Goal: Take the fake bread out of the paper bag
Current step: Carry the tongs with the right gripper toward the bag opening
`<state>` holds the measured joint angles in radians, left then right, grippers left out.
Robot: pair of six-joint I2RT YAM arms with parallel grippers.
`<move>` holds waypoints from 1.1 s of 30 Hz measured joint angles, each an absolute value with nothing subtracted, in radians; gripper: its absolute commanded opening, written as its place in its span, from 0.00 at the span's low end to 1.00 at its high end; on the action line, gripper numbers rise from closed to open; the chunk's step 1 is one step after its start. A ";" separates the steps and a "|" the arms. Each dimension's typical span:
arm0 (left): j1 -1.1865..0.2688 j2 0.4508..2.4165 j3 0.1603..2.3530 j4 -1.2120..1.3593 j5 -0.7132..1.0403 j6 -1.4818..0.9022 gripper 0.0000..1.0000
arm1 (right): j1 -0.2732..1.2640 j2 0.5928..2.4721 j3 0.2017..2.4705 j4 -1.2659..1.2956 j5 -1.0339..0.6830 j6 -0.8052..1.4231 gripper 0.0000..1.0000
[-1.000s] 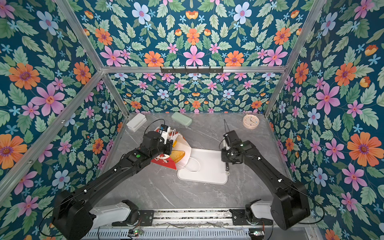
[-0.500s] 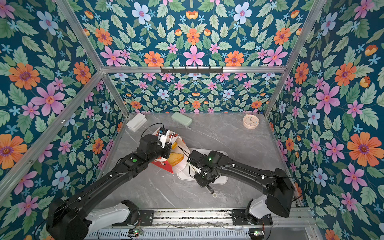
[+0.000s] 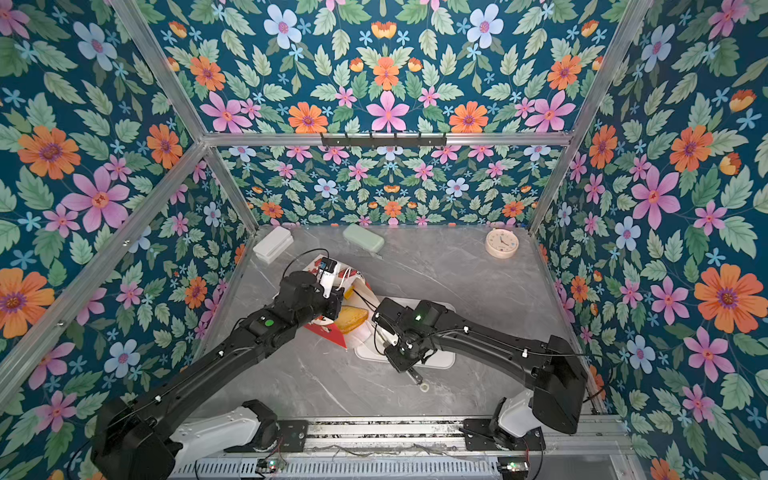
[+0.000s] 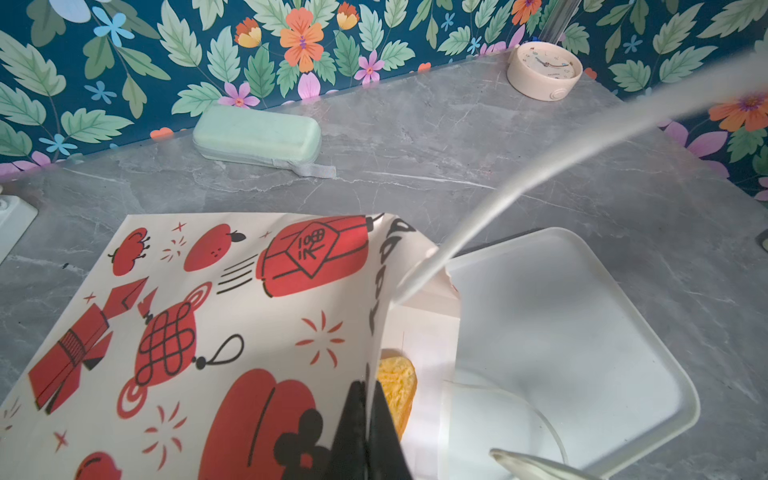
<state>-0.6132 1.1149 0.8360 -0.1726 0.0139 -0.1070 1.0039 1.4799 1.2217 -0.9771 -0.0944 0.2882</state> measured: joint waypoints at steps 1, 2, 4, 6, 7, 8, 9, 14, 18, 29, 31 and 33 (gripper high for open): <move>-0.613 1.114 0.836 -0.173 0.013 -0.107 0.00 | 1.004 1.477 1.222 -0.973 -0.092 0.288 0.29; -0.614 1.114 0.836 -0.173 0.012 -0.107 0.00 | 1.004 1.473 1.221 -0.967 -0.092 0.288 0.30; -0.615 1.114 0.836 -0.173 0.010 -0.107 0.00 | 1.004 1.464 1.215 -0.958 -0.090 0.289 0.31; -0.615 1.113 0.834 -0.173 0.010 -0.107 0.00 | 1.004 1.454 1.207 -0.951 -0.076 0.290 0.32; -0.616 1.113 0.833 -0.173 0.010 -0.108 0.00 | 1.004 1.450 1.204 -0.949 -0.074 0.291 0.31; -0.616 1.113 0.832 -0.173 0.010 -0.109 0.00 | 1.004 1.447 1.201 -0.948 -0.074 0.295 0.31; -0.617 1.113 0.831 -0.172 0.010 -0.110 0.00 | 1.004 1.445 1.199 -0.945 -0.074 0.297 0.32; -0.621 1.113 0.828 -0.172 0.010 -0.115 0.00 | 1.004 1.439 1.182 -0.933 -0.067 0.309 0.35; -0.623 1.113 0.825 -0.171 0.010 -0.123 0.00 | 1.004 1.430 1.175 -0.916 -0.067 0.315 0.31; -0.628 1.102 0.812 -0.165 -0.001 -0.125 0.00 | 1.003 1.335 1.106 -0.833 -0.086 0.369 0.30; -0.628 1.102 0.812 -0.165 -0.001 -0.125 0.00 | 1.001 1.305 1.087 -0.798 -0.105 0.391 0.33; -0.629 1.102 0.812 -0.165 -0.002 -0.125 0.00 | 0.986 1.283 1.066 -0.748 -0.145 0.416 0.35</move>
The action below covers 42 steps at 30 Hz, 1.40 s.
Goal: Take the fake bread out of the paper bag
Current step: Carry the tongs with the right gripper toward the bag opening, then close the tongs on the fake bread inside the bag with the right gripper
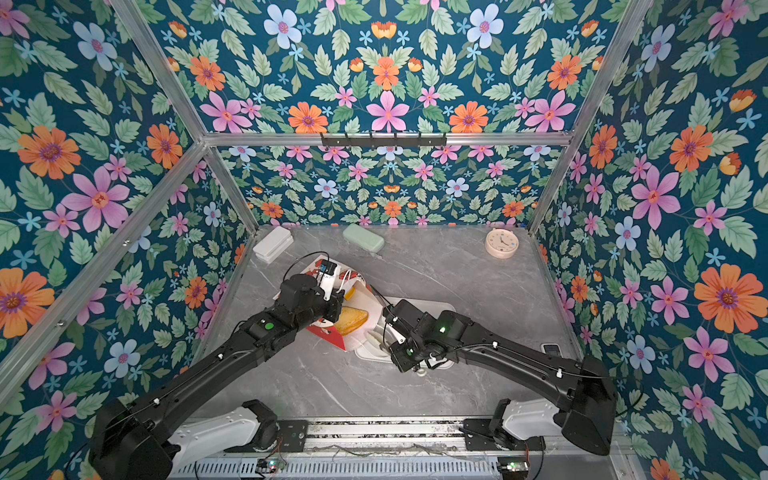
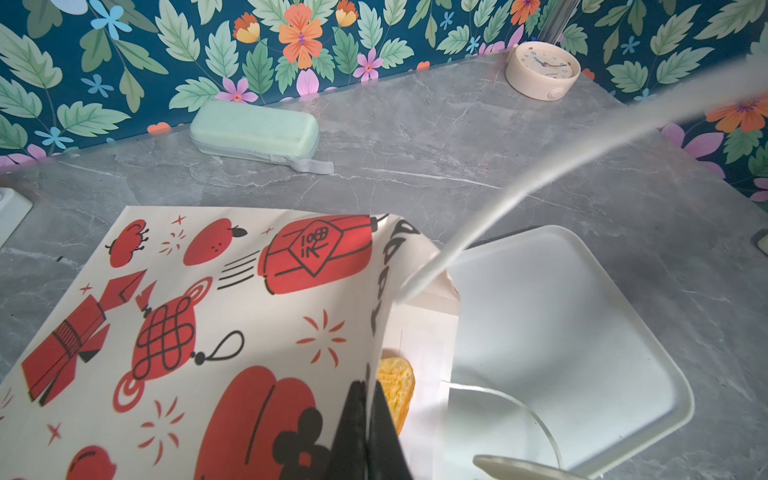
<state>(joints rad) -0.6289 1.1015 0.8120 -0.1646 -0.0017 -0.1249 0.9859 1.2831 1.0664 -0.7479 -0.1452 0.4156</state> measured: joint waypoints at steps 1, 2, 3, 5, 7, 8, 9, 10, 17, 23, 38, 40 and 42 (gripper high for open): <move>-0.629 1.102 0.812 -0.165 -0.002 -0.125 0.00 | 0.975 1.279 1.058 -0.726 -0.167 0.427 0.35; -0.629 1.101 0.812 -0.165 -0.002 -0.125 0.00 | 0.959 1.274 1.043 -0.694 -0.186 0.445 0.36; -0.630 1.101 0.812 -0.165 -0.003 -0.125 0.00 | 0.943 1.271 1.027 -0.667 -0.201 0.461 0.36; -0.630 1.101 0.812 -0.165 -0.004 -0.125 0.00 | 0.907 1.262 0.991 -0.615 -0.238 0.497 0.38; -0.631 1.101 0.812 -0.165 -0.004 -0.125 0.00 | 0.877 1.251 0.959 -0.571 -0.262 0.532 0.41; -0.633 1.101 0.812 -0.165 -0.003 -0.125 0.00 | 0.869 1.247 0.949 -0.555 -0.266 0.546 0.40; -0.634 1.101 0.812 -0.165 -0.004 -0.125 0.00 | 0.863 1.243 0.942 -0.538 -0.275 0.553 0.41; -0.635 1.101 0.812 -0.165 -0.004 -0.125 0.00 | 0.859 1.242 0.937 -0.524 -0.282 0.562 0.41; -0.640 1.108 0.812 -0.163 -0.004 -0.125 0.00 | 0.836 1.261 0.923 -0.424 -0.310 0.607 0.42; -0.642 1.108 0.812 -0.158 -0.006 -0.125 0.00 | 0.826 1.293 0.921 -0.411 -0.329 0.627 0.44; -0.651 1.102 0.808 -0.157 -0.009 -0.125 0.00 | 0.799 1.398 0.910 -0.317 -0.367 0.655 0.44; -0.653 1.102 0.808 -0.157 -0.009 -0.125 0.00 | 0.799 1.413 0.913 -0.305 -0.374 0.659 0.45; -0.654 1.103 0.808 -0.157 -0.009 -0.125 0.00 | 0.799 1.428 0.915 -0.290 -0.382 0.662 0.44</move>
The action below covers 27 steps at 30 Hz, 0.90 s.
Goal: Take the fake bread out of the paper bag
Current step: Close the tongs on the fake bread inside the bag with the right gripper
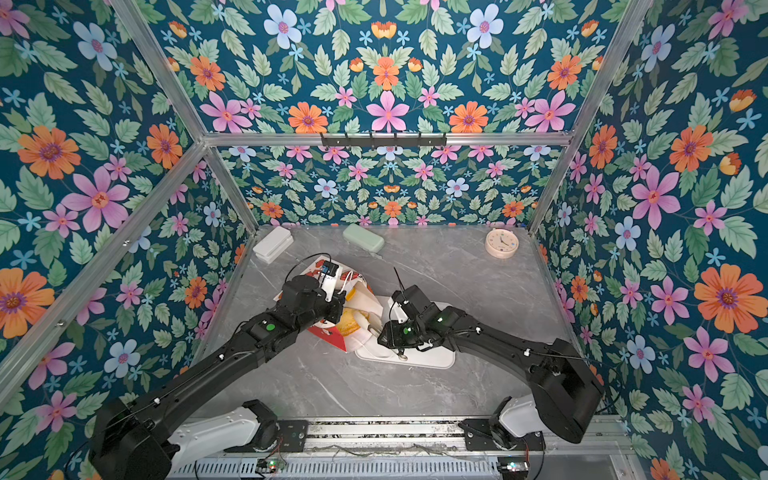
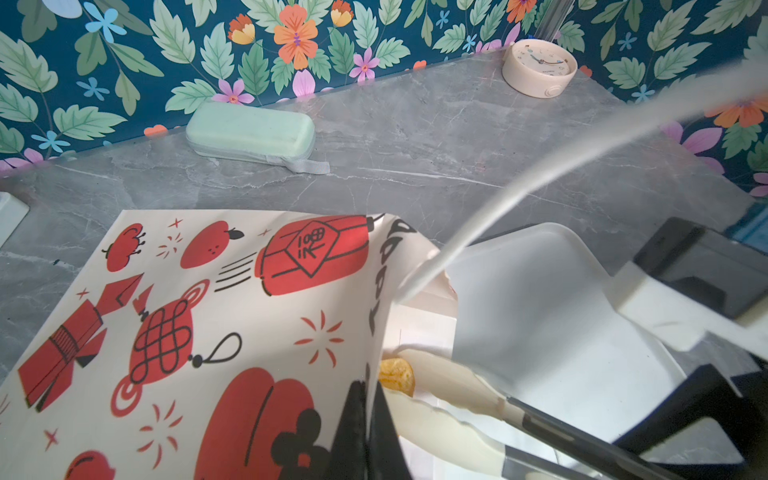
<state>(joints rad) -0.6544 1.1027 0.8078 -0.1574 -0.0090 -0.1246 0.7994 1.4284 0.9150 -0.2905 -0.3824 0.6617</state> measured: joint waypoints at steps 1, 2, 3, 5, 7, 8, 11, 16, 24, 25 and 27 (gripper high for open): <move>-0.655 1.103 0.807 -0.157 -0.009 -0.125 0.00 | 0.799 1.435 0.917 -0.287 -0.385 0.662 0.44; -0.655 1.105 0.807 -0.157 -0.009 -0.125 0.00 | 0.799 1.442 0.919 -0.282 -0.388 0.662 0.43; -0.656 1.106 0.806 -0.155 -0.008 -0.125 0.00 | 0.798 1.449 0.921 -0.279 -0.389 0.662 0.40; -0.657 1.109 0.804 -0.152 -0.008 -0.125 0.00 | 0.797 1.460 0.923 -0.267 -0.388 0.668 0.34; -0.659 1.109 0.804 -0.150 -0.009 -0.125 0.00 | 0.796 1.467 0.926 -0.262 -0.389 0.673 0.29; -0.659 1.109 0.804 -0.150 -0.009 -0.125 0.00 | 0.796 1.468 0.926 -0.258 -0.389 0.673 0.26; -0.660 1.111 0.804 -0.149 -0.009 -0.125 0.00 | 0.796 1.462 0.923 -0.248 -0.396 0.677 0.18; -0.661 1.121 0.802 -0.136 -0.009 -0.130 0.00 | 0.796 1.430 0.920 -0.247 -0.408 0.684 0.04; -0.662 1.139 0.805 -0.099 -0.051 -0.181 0.00 | 0.796 1.327 0.929 -0.343 -0.387 0.657 0.00; -0.662 1.141 0.809 -0.097 -0.057 -0.185 0.00 | 0.796 1.308 0.934 -0.366 -0.381 0.648 0.00; -0.662 1.144 0.814 -0.090 -0.072 -0.201 0.00 | 0.796 1.267 0.942 -0.416 -0.363 0.627 0.00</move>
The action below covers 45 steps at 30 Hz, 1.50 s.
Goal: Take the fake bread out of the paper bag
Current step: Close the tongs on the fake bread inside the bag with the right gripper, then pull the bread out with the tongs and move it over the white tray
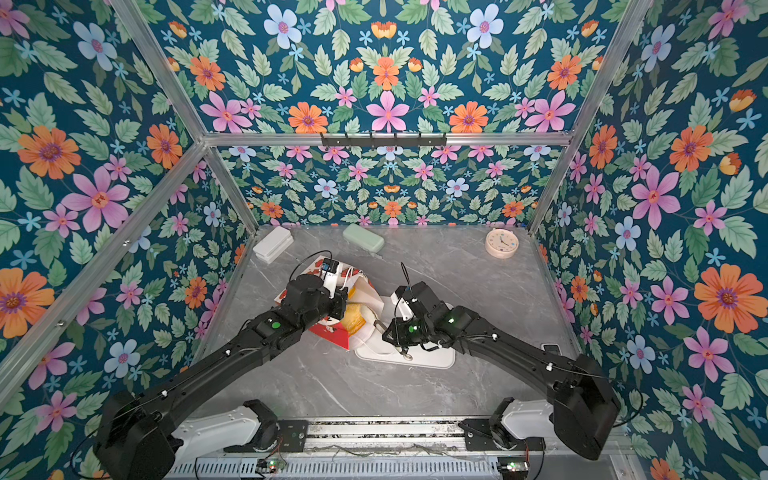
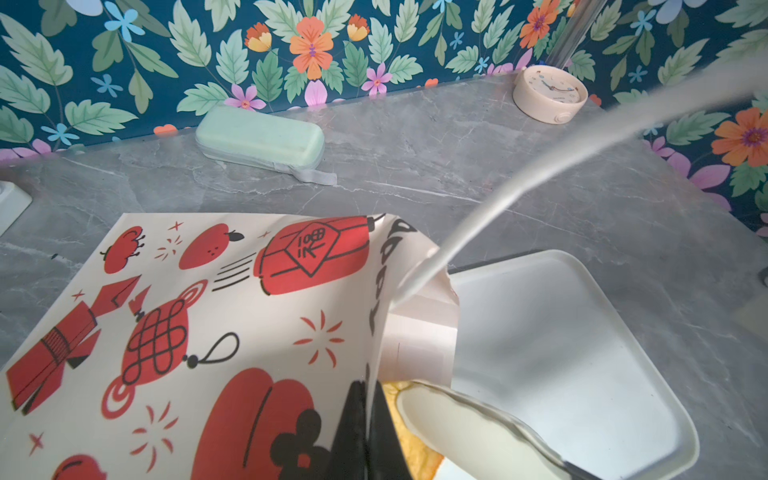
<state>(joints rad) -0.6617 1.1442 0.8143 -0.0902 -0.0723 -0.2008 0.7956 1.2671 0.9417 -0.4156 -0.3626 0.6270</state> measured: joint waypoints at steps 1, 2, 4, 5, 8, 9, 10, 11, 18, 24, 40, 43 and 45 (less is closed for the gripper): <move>-0.662 1.147 0.818 -0.088 -0.078 -0.206 0.00 | 0.796 1.250 0.945 -0.439 -0.352 0.620 0.00; -0.662 1.151 0.820 -0.082 -0.081 -0.208 0.00 | 0.796 1.230 0.950 -0.467 -0.336 0.612 0.00; -0.662 1.159 0.825 -0.079 -0.091 -0.215 0.00 | 0.796 1.189 0.951 -0.510 -0.305 0.597 0.00; -0.662 1.164 0.829 -0.078 -0.099 -0.221 0.00 | 0.796 1.165 0.951 -0.533 -0.288 0.592 0.00; -0.662 1.179 0.841 -0.075 -0.119 -0.239 0.00 | 0.796 1.107 0.964 -0.606 -0.237 0.577 0.00; -0.662 1.182 0.845 -0.075 -0.127 -0.245 0.00 | 0.796 1.086 0.970 -0.631 -0.218 0.571 0.00; -0.662 1.186 0.850 -0.075 -0.134 -0.253 0.00 | 0.796 1.067 0.974 -0.653 -0.200 0.567 0.00; -0.662 1.191 0.858 -0.076 -0.142 -0.258 0.00 | 0.796 1.045 0.979 -0.678 -0.179 0.562 0.00; -0.662 1.212 0.891 -0.076 -0.195 -0.290 0.00 | 0.796 0.913 1.055 -0.886 -0.024 0.536 0.00; -0.662 1.201 0.892 -0.084 -0.236 -0.307 0.00 | 0.796 0.920 1.166 -1.099 0.134 0.525 0.00; -0.660 1.108 0.830 -0.112 -0.264 -0.307 0.00 | 0.796 1.267 1.363 -1.470 0.320 0.514 0.00; -0.660 1.102 0.821 -0.112 -0.264 -0.304 0.00 | 0.796 1.313 1.363 -1.470 0.326 0.496 0.00; -0.660 1.100 0.817 -0.112 -0.263 -0.304 0.00 | 0.797 1.341 1.363 -1.465 0.324 0.494 0.00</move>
